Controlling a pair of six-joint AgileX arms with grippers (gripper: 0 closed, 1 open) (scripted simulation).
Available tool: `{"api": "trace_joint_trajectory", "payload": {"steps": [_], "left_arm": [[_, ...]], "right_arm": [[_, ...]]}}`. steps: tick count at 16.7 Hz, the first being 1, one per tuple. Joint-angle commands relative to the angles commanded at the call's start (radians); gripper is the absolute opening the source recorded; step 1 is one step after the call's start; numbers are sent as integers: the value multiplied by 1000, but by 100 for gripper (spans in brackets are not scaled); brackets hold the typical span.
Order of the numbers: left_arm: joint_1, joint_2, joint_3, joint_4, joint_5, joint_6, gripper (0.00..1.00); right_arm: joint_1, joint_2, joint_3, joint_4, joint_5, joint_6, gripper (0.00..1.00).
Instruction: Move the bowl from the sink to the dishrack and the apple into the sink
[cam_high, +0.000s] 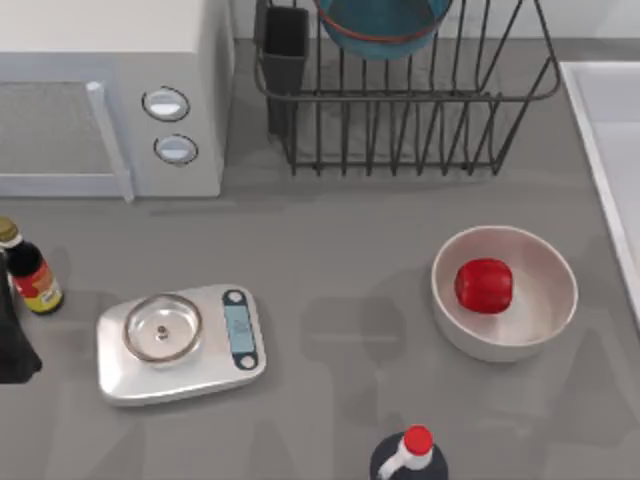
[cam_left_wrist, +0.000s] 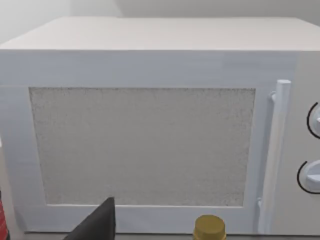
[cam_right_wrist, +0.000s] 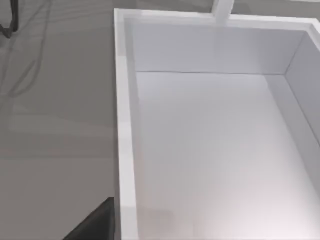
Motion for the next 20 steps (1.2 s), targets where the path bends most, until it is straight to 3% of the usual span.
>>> {"api": "trace_joint_trajectory", "payload": {"steps": [5, 9, 20], "left_arm": [[0, 0, 0, 0, 0, 0, 100], [0, 0, 0, 0, 0, 0, 100], [0, 0, 0, 0, 0, 0, 100]], "right_arm": [[-32, -550, -202, -113, -149, 4, 100], [-60, -830, -344, -138, -237, 9, 100], [-107, -947, -386, -117, -252, 5, 100]]}}
